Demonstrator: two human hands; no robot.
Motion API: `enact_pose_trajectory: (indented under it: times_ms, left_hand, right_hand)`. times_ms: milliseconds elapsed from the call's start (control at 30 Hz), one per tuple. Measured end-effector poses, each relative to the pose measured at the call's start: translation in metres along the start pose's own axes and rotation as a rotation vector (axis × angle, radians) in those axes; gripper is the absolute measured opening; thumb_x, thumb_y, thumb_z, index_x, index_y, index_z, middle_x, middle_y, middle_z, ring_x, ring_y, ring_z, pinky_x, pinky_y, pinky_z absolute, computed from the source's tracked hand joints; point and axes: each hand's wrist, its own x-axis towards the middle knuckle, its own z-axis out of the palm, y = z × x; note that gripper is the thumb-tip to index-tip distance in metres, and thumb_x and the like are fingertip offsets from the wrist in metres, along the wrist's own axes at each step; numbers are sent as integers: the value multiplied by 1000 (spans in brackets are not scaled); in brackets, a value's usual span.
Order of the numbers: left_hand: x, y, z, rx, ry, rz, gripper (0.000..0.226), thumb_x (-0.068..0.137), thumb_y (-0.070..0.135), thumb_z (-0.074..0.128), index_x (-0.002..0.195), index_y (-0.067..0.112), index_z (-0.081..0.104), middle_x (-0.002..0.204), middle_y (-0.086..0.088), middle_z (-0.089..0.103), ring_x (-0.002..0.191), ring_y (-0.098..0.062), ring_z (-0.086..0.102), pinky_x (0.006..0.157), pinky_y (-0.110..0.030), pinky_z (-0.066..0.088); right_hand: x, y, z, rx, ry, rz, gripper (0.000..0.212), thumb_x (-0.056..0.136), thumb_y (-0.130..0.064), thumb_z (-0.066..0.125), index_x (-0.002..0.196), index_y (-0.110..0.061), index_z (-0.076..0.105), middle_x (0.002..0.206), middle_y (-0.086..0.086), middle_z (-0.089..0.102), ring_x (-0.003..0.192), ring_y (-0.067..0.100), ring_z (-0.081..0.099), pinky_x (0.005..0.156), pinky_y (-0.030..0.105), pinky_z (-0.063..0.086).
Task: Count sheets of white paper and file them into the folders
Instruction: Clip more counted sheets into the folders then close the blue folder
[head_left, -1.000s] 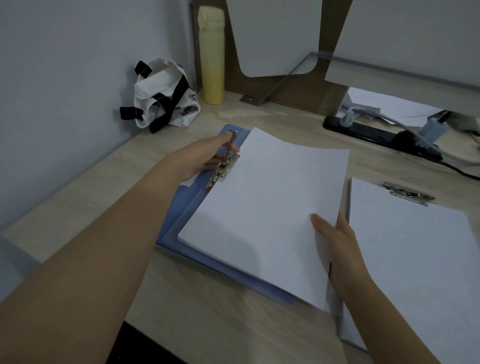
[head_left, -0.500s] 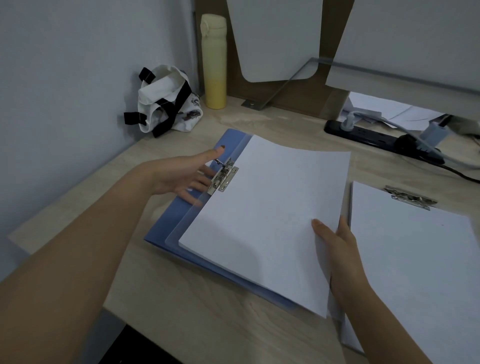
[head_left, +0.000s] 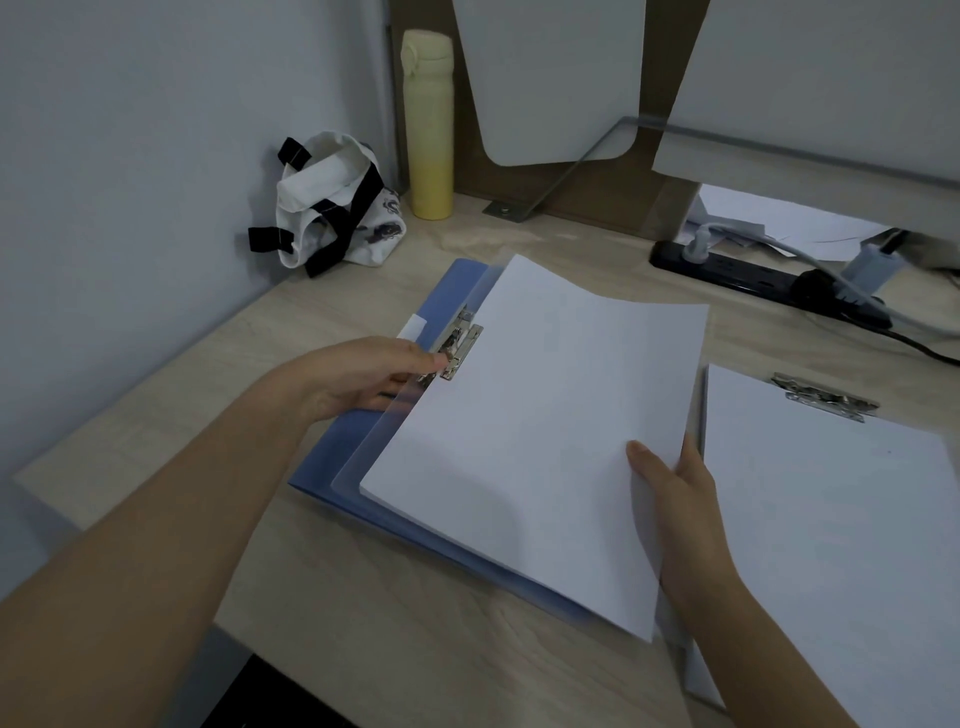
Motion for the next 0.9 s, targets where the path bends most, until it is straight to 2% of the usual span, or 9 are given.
enact_pose_trajectory:
  times_ms: [100, 233, 400, 500, 633, 700, 767, 867, 900]
  left_hand:
    - [3, -6, 4, -86, 29, 62, 19, 89, 32, 57, 93, 14, 56, 86, 6, 69, 83, -9, 64, 79, -22, 47]
    - [4, -11, 11, -180, 31, 153, 15, 92, 25, 54, 81, 14, 51, 67, 13, 68, 67, 1, 64, 60, -9, 48]
    - [7, -19, 7, -190, -2, 181, 16, 91, 27, 55, 94, 14, 63, 88, 7, 72, 87, -8, 65, 88, -24, 47]
    - [5, -19, 8, -155, 21, 187, 18, 92, 26, 53, 93, 15, 66, 86, 9, 74, 87, -7, 67, 87, -21, 49]
    - [-3, -16, 10, -153, 47, 213, 25, 96, 21, 45, 105, 12, 67, 98, 5, 75, 93, -7, 69, 73, -12, 53]
    - [-12, -9, 13, -198, 73, 248, 28, 97, 16, 42, 110, 9, 66, 101, 3, 74, 96, -10, 68, 74, -12, 53]
    - [-25, 6, 19, -251, 90, 331, 29, 97, 11, 40, 110, 7, 66, 100, 4, 75, 97, -9, 68, 75, -12, 52]
    - [-48, 35, 36, -338, 90, 432, 29, 98, 16, 38, 97, 17, 68, 76, 16, 75, 73, 6, 69, 62, -9, 51]
    - [-54, 44, 44, -356, 40, 471, 32, 98, 21, 38, 96, 21, 70, 77, 15, 75, 72, 4, 69, 66, -13, 53]
  right_hand:
    - [0, 0, 0, 1, 3, 10, 44, 94, -16, 49, 136, -24, 42, 123, -7, 57, 110, 15, 54, 92, 27, 38]
    - [2, 2, 0, -9, 15, 10, 44, 93, -16, 50, 136, -24, 43, 127, -6, 57, 114, 16, 54, 95, 29, 39]
    - [2, 3, -1, 14, 20, 34, 41, 93, -17, 51, 134, -23, 47, 124, -4, 60, 110, 16, 57, 92, 30, 43]
    - [0, -1, 0, -48, 36, 18, 44, 92, -19, 52, 135, -22, 42, 129, -3, 56, 109, 16, 55, 91, 28, 41]
    - [5, -7, 0, -333, 69, -55, 66, 90, -13, 55, 146, -18, 20, 142, 8, 35, 123, 26, 44, 97, 27, 35]
    - [9, -7, -2, -632, 58, -118, 54, 89, -12, 55, 139, -9, 35, 144, 13, 25, 128, 29, 35, 99, 26, 29]
    - [11, -5, -7, -907, 15, -216, 37, 91, -14, 50, 126, -3, 48, 144, 14, 30, 132, 30, 29, 105, 29, 22]
    - [9, -15, -13, -938, -124, -200, 40, 96, -22, 40, 134, -7, 41, 146, 8, 34, 130, 26, 38, 104, 30, 29]
    - [7, -23, -16, -876, -155, -155, 43, 97, -26, 39, 137, -11, 39, 145, 6, 35, 127, 25, 43, 100, 33, 36]
